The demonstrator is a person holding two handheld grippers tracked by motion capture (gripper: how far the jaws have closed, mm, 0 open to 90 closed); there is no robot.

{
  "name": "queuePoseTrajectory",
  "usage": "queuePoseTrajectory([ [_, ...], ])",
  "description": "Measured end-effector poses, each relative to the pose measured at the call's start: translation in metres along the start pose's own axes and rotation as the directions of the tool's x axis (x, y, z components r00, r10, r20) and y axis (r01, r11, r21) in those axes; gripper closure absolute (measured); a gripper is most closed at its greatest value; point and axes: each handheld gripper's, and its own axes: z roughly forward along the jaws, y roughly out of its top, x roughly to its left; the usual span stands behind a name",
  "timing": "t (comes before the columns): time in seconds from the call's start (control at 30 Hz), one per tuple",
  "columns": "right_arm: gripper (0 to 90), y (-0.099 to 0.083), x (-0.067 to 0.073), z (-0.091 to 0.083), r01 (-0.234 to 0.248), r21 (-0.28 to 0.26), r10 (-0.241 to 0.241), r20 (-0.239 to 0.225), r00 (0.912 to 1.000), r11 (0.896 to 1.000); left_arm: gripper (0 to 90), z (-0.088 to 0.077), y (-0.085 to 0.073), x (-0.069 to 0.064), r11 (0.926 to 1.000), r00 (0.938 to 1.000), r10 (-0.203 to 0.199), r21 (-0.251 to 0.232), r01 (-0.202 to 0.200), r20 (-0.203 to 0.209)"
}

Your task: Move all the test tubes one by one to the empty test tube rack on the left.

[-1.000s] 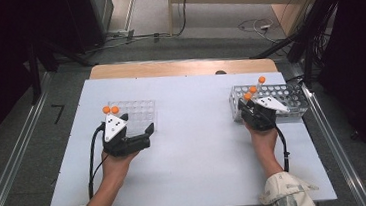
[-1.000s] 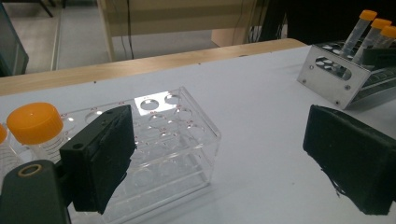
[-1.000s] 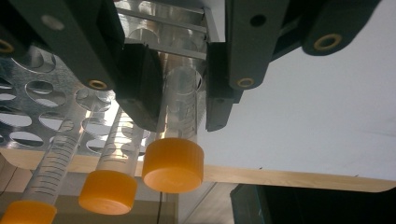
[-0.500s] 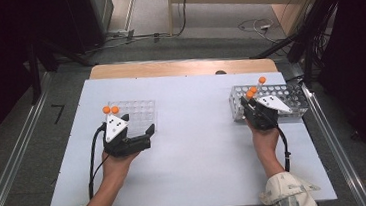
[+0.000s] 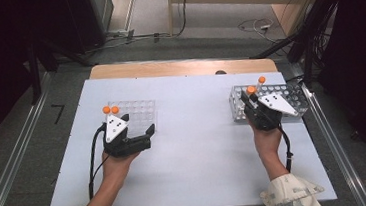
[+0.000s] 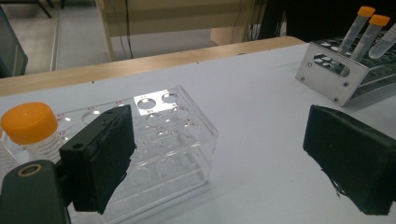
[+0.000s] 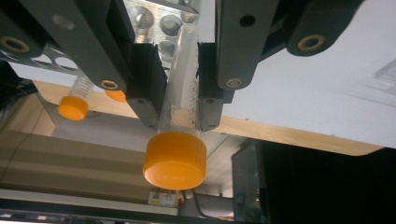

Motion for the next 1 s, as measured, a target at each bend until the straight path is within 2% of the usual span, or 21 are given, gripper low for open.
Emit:
queuePoseTrajectory([
  [0.2,71.3,0.002,0.015,-0.003,-0.024,0.022,0.026,-0.099,0.9948,0.999,10.2,0.003,-0.001,-0.002,0.9999,0.9989,-0.001,0.01,0.0,0.048],
  [0.4,71.4,-0.002,0.036,-0.001,-0.019,0.055,0.029,-0.191,0.9811,0.998,10.2,0.009,-0.001,-0.005,0.9992,0.9949,-0.009,0.04,0.005,0.101],
  [0.47,71.4,-0.003,0.045,-0.001,-0.008,0.065,0.022,-0.217,0.976,0.998,10.2,0.011,0.001,-0.006,0.9987,0.9933,-0.029,0.044,0.024,0.112],
  [0.53,71.4,-0.005,0.051,-0.001,-0.006,0.073,0.024,-0.248,0.9685,0.997,10.3,0.012,0.005,-0.008,0.998,0.9897,-0.057,0.034,0.053,0.131],
  [0.57,71.3,-0.005,0.055,-0.001,-0.008,0.078,0.029,-0.262,0.9645,0.997,11.4,0.013,0.007,-0.01,0.9982,0.9886,-0.058,0.023,0.056,0.139],
  [0.7,71.4,-0.006,0.068,-0.002,0.019,0.087,0.009,-0.313,0.9496,0.996,16.5,0.016,0.014,-0.022,0.9997,0.9866,-0.023,0.003,0.022,0.161],
  [0.8,71.4,-0.007,0.074,-0.001,0.025,0.108,0.015,-0.351,0.9362,0.994,18.4,0.019,0.017,-0.03,0.9999,0.9825,-0.013,0.005,0.012,0.186],
  [0.97,71.4,-0.012,0.085,0.002,0.053,0.13,0.002,-0.39,0.9207,0.99,23.6,0.029,0.026,-0.041,0.9999,0.9797,0.014,-0.011,-0.012,0.2],
  [1.0,71.4,-0.012,0.087,0.003,0.057,0.133,0.001,-0.399,0.9171,0.989,24.3,0.032,0.027,-0.043,0.9999,0.9775,0.016,-0.007,-0.015,0.21],
])
